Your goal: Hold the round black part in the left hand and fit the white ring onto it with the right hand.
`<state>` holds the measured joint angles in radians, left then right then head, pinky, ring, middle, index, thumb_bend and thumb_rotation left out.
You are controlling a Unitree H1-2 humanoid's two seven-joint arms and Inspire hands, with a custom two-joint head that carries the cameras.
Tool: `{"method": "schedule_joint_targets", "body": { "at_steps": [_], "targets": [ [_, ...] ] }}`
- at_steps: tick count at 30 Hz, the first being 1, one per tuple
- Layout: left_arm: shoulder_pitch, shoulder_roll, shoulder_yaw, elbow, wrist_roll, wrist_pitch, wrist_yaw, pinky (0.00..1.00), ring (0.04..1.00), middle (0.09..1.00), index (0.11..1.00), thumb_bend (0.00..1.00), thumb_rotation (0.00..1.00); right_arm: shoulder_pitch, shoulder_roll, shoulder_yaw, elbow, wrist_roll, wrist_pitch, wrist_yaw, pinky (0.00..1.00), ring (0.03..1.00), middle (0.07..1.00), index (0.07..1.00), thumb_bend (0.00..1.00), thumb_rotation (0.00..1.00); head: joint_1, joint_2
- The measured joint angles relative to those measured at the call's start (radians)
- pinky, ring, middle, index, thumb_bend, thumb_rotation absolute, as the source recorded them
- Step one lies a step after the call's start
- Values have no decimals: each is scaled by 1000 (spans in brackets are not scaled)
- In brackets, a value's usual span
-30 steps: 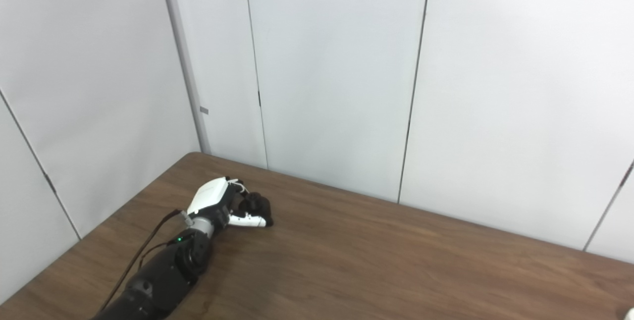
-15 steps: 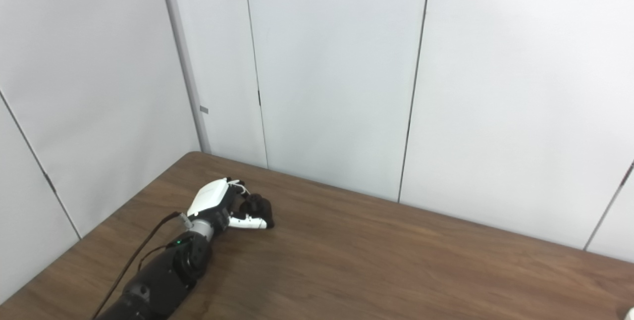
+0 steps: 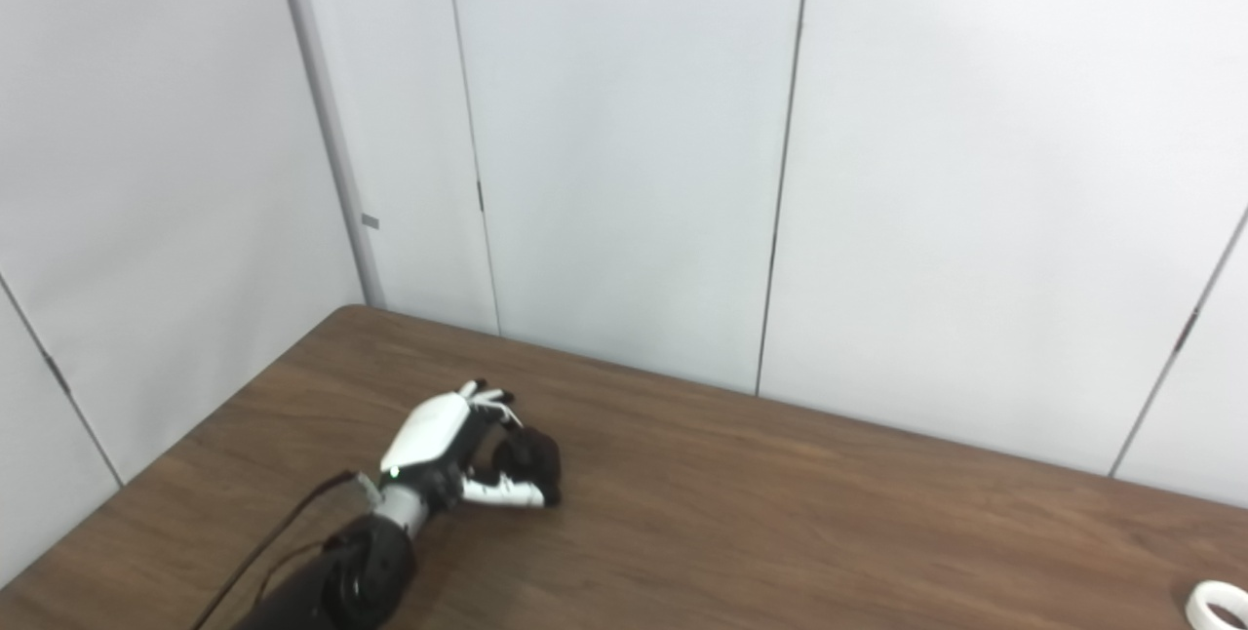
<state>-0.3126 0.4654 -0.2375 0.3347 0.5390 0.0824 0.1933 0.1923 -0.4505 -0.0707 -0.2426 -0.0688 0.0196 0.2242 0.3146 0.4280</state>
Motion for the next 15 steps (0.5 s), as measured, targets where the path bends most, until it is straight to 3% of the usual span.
{"method": "schedule_joint_targets", "body": {
  "at_steps": [4,8,15],
  "targets": [
    [43,-33,-21,-81,15,-6,-7,1000,1000,893,478,521,47,-20,20,-26,-26,5,67,-25,847,1000,1000,997,771,638,-69,-5],
    [82,-43,-43,-151,24,-18,-27,1000,1000,894,479,521,47,-47,21,-41,-34,-10,95,-46,988,1000,1000,967,613,484,-104,-3],
    [123,-71,-77,-210,57,-58,-40,1000,1000,884,480,521,46,-139,-10,-77,-34,-110,110,-68,905,975,963,892,696,351,-163,-14]
  ]
}}
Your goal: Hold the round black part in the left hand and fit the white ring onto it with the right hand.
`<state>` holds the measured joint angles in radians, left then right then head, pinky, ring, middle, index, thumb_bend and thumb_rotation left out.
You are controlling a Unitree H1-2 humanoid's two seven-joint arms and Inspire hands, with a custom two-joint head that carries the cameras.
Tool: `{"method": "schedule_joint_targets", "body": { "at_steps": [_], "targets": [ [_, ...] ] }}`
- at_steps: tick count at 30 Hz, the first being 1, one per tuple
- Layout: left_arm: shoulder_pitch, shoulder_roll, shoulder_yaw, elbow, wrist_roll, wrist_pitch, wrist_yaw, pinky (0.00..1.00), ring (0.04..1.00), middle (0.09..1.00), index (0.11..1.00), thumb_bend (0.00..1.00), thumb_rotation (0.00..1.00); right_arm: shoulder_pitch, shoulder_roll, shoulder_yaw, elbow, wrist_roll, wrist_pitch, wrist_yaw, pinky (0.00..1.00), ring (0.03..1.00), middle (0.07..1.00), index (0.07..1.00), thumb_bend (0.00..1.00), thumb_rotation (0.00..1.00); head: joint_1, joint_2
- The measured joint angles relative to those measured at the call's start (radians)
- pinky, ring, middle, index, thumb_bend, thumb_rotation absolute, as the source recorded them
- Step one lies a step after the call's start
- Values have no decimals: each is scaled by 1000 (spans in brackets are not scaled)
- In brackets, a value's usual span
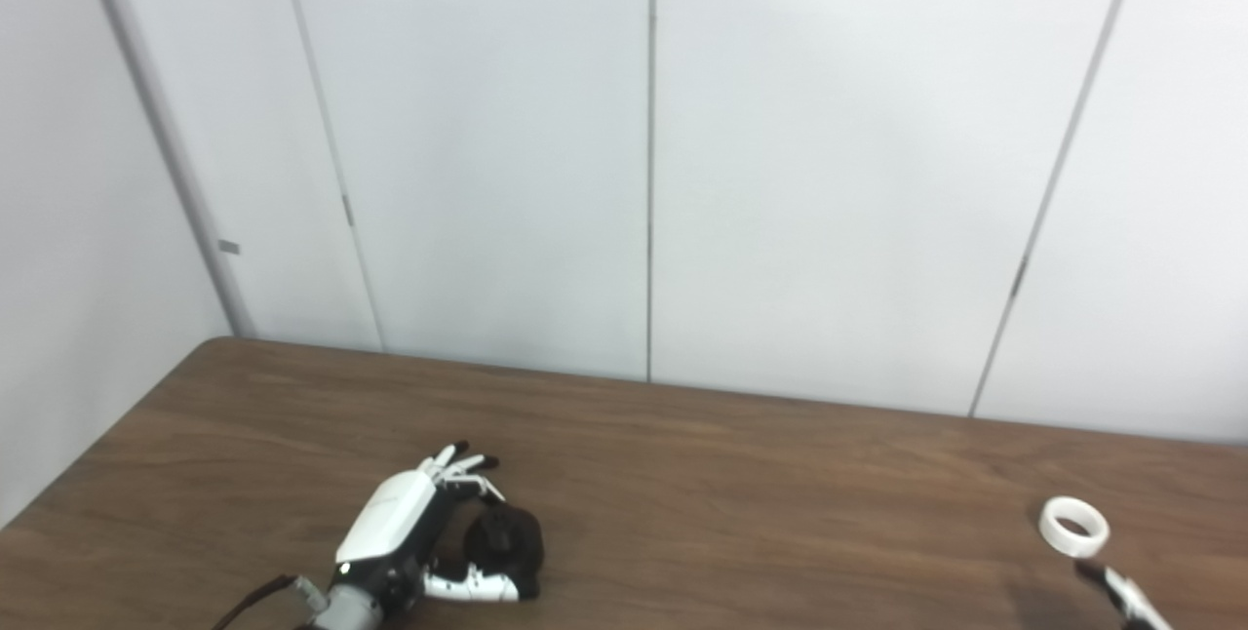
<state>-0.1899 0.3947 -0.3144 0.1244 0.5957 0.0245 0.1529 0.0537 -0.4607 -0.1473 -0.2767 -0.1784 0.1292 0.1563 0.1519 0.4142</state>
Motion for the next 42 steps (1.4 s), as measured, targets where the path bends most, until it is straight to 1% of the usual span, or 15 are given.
{"method": "schedule_joint_targets", "body": {
  "at_steps": [2,8,9,10,14,15,16,17,19,20,24,27,33,39,42],
  "targets": [
    [5,-19,-12,-4,6,-15,2,1000,1000,883,479,520,47,-40,-28,-14,6,-11,0,0,864,965,960,881,728,319,-12,-8],
    [10,-34,-55,-7,57,-82,1,1000,1000,867,479,520,46,-128,-83,-25,19,-80,29,1,691,912,913,830,888,354,-52,-5],
    [11,-36,-57,-9,64,-86,-1,1000,1000,869,479,520,46,-134,-84,-25,21,-90,41,1,667,912,909,822,939,368,-52,-5],
    [12,-37,-58,-11,68,-93,-4,1000,1000,869,479,520,46,-141,-85,-25,21,-98,59,1,664,912,908,821,944,369,-52,-5],
    [29,-40,-61,-29,79,-128,-18,1000,1000,869,479,519,46,-168,-87,-18,16,-150,129,8,586,903,884,786,982,319,-126,-2],
    [32,-40,-61,-30,79,-139,-20,1000,1000,873,479,519,46,-179,-87,-12,16,-167,140,8,589,907,885,783,980,291,-159,-8],
    [33,-40,-60,-30,79,-149,-25,1000,1000,876,479,519,46,-189,-87,-10,16,-176,145,8,630,931,903,791,960,241,-160,-8],
    [35,-40,-60,-31,78,-157,-33,1000,1000,880,479,519,46,-201,-87,-5,16,-182,156,9,688,957,922,802,942,204,-252,-20],
    [39,-40,-59,-35,77,-166,-44,1000,1000,876,480,519,45,-230,-87,7,16,-189,183,15,759,989,944,809,983,247,-282,-23],
    [41,-39,-58,-39,76,-176,-50,1000,1000,873,480,519,45,-247,-87,17,19,-204,185,16,772,994,949,810,992,269,-317,-25],
    [48,-38,-59,-48,79,-208,-66,1000,1000,867,480,518,44,-306,-87,74,74,-269,185,13,885,1000,988,840,1000,344,-365,-29],
    [52,-37,-57,-50,79,-231,-79,1000,1000,866,480,518,43,-335,-87,119,129,-322,192,16,975,1000,1000,849,964,323,-390,-34],
    [63,-34,-45,-50,81,-255,-84,1000,1000,864,480,517,43,-411,-123,195,261,-415,216,37,1000,1000,997,841,949,316,-422,-37],
    [66,-33,-38,-49,79,-278,-94,1000,1000,865,479,517,42,-482,-147,238,359,-454,217,43,997,1000,994,827,960,308,-436,-37],
    [67,-33,-36,-49,79,-280,-95,1000,1000,866,479,517,42,-507,-162,285,412,-490,213,51,1000,1000,1000,827,958,369,-439,-37]
  ]
}}
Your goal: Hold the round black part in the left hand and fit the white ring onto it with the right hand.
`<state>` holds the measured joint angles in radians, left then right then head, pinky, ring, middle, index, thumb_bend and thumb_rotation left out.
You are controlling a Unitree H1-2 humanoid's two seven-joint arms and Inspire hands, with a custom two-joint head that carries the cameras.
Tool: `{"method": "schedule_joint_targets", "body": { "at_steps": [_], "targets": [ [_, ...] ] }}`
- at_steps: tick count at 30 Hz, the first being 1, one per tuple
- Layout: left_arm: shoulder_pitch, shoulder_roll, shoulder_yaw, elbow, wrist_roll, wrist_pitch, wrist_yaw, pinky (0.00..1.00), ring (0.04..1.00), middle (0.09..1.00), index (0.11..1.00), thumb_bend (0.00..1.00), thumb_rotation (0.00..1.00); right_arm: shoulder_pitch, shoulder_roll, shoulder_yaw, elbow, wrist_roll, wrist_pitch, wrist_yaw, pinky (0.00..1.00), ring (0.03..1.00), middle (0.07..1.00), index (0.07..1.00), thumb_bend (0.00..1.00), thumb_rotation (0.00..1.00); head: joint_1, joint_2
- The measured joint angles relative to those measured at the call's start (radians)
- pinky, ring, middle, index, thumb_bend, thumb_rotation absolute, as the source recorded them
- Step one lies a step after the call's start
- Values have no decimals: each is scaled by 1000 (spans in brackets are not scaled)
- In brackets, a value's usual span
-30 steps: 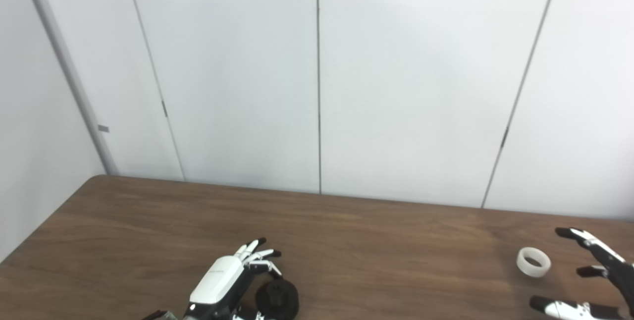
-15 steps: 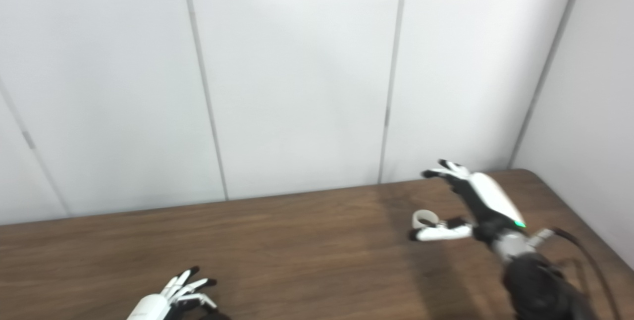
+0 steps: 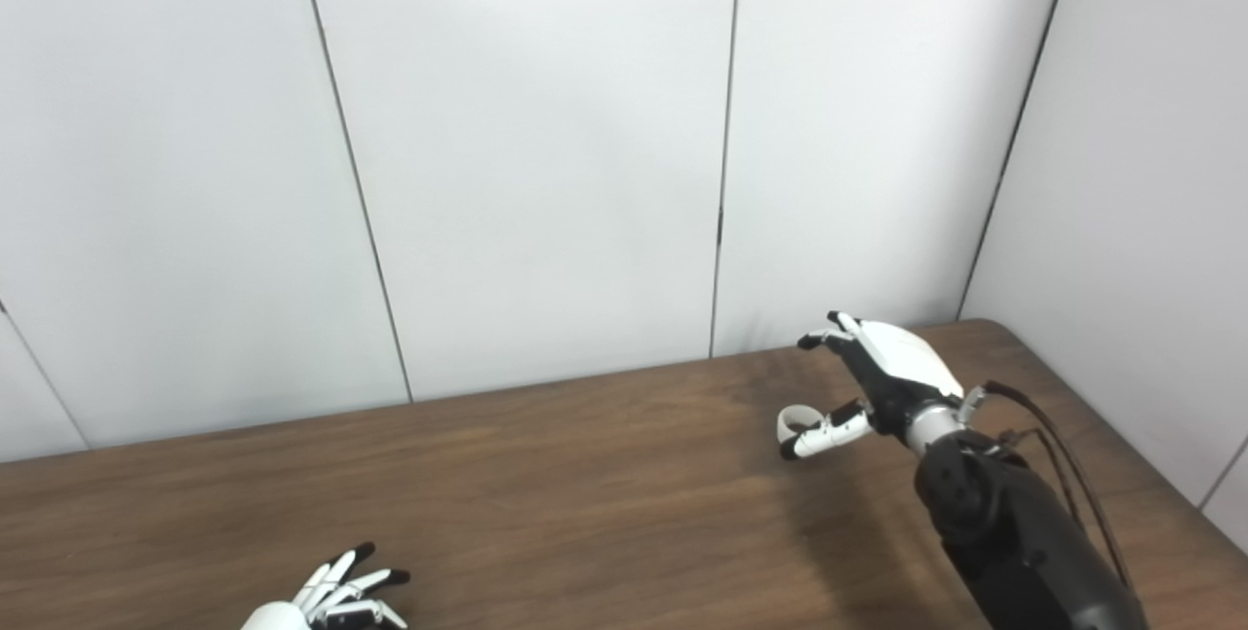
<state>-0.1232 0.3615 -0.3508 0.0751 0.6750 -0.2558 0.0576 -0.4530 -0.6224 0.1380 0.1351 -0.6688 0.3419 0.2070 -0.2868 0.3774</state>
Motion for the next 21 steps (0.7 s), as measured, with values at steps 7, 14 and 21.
{"method": "schedule_joint_targets", "body": {
  "at_steps": [7,14,21],
  "targets": [
    [4,-1,5,0,1,-6,-1,1000,1000,866,479,516,42,-27,-35,79,52,-89,2,33,1000,1000,1000,797,967,370,-3,2],
    [4,-1,5,-1,4,-9,-2,1000,1000,865,479,516,42,-63,-59,106,102,-97,-1,78,1000,1000,1000,792,992,417,0,2],
    [6,-2,7,-2,4,-10,-4,1000,1000,869,479,516,42,-87,-64,153,135,-112,-7,122,1000,1000,1000,772,998,384,5,5]
  ]
}}
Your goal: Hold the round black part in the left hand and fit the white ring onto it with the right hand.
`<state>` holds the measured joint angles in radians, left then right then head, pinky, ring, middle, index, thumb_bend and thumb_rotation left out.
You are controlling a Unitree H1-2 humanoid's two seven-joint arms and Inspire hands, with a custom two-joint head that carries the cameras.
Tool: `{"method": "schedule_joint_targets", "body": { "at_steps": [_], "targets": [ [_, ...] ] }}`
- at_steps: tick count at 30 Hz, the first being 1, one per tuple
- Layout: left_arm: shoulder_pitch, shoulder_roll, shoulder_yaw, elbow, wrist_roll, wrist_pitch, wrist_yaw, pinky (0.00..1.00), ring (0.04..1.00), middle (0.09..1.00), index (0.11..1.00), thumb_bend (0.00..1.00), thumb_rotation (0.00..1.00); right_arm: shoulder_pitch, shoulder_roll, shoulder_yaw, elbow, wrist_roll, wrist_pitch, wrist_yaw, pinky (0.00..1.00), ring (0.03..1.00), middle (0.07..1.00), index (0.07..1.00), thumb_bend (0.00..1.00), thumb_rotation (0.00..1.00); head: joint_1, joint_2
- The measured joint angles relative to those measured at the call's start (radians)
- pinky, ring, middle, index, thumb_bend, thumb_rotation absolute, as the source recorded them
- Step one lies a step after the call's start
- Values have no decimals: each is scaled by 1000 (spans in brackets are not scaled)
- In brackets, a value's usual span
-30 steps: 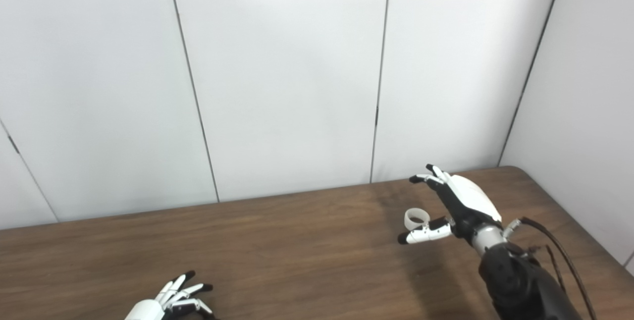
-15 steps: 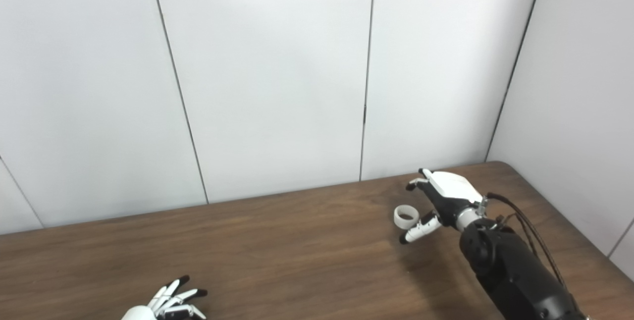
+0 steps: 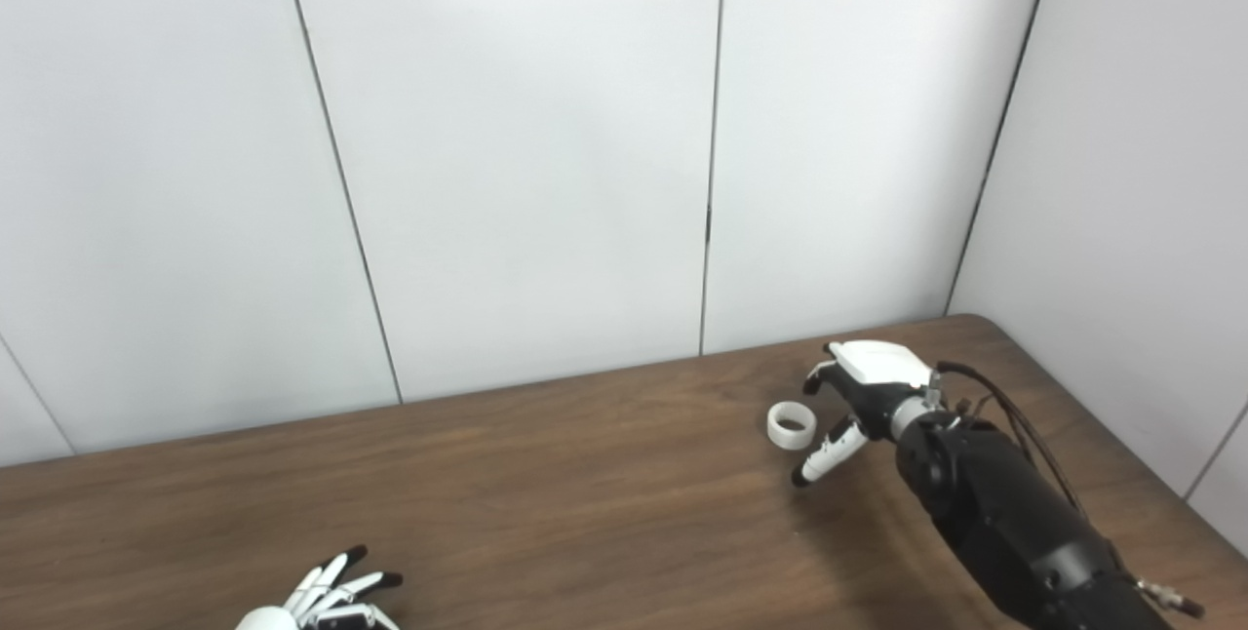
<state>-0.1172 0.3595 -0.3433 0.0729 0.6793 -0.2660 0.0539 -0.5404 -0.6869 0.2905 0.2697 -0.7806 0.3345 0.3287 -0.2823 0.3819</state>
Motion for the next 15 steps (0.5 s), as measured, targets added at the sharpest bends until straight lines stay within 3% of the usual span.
{"method": "schedule_joint_targets", "body": {
  "at_steps": [6,15],
  "targets": [
    [6,0,5,-9,0,0,-8,1000,1000,869,479,516,42,-10,0,6,3,4,4,59,1000,1000,1000,784,897,413,3,6],
    [17,-4,14,-18,2,0,-19,1000,1000,865,479,516,42,-28,-1,3,8,33,8,119,1000,1000,1000,801,896,380,12,12]
  ]
}}
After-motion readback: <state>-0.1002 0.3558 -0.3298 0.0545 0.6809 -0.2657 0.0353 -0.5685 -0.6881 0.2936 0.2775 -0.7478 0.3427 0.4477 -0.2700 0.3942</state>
